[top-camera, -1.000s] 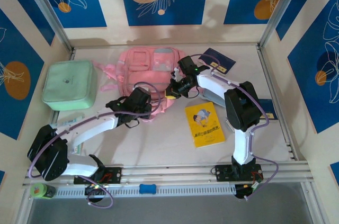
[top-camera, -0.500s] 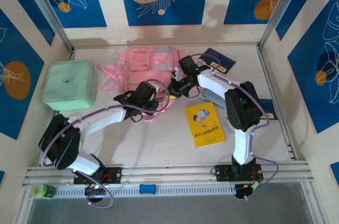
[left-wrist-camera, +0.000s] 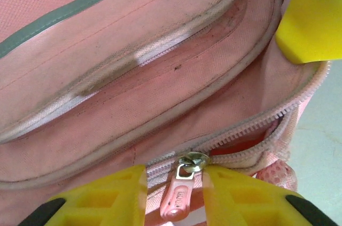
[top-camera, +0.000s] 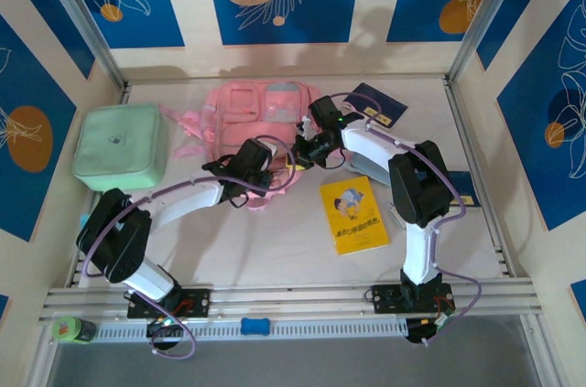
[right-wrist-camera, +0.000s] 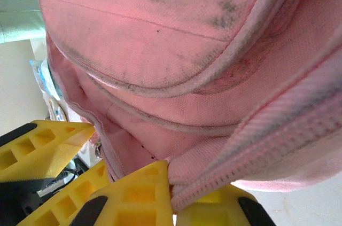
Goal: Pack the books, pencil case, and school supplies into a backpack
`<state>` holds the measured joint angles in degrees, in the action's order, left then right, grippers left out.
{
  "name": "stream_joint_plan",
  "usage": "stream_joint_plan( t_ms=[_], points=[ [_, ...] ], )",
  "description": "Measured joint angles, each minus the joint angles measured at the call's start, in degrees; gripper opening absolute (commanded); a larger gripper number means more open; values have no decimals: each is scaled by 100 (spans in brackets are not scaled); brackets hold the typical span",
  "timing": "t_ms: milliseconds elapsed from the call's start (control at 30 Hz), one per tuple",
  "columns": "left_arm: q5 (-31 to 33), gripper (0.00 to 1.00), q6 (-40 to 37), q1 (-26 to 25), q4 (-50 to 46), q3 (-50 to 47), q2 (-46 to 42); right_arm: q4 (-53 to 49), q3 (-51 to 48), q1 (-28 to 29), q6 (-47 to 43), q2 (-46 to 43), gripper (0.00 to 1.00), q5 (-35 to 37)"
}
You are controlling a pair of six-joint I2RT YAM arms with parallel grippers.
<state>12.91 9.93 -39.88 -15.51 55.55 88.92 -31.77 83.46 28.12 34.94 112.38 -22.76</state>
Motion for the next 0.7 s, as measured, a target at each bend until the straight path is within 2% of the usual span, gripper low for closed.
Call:
stream_joint_plan(
  t_ms=[267,500,700],
  points=[
    [-20,14,-55,2,103,9,20,2,0,0,-2,0,0,0],
    [260,2,90,2,-20,50,9,31,0,-39,-4,0,0,-28],
    [424,0,278,70,-317,52,-247,-20,72,-186,-2,0,0,-127]
  ],
)
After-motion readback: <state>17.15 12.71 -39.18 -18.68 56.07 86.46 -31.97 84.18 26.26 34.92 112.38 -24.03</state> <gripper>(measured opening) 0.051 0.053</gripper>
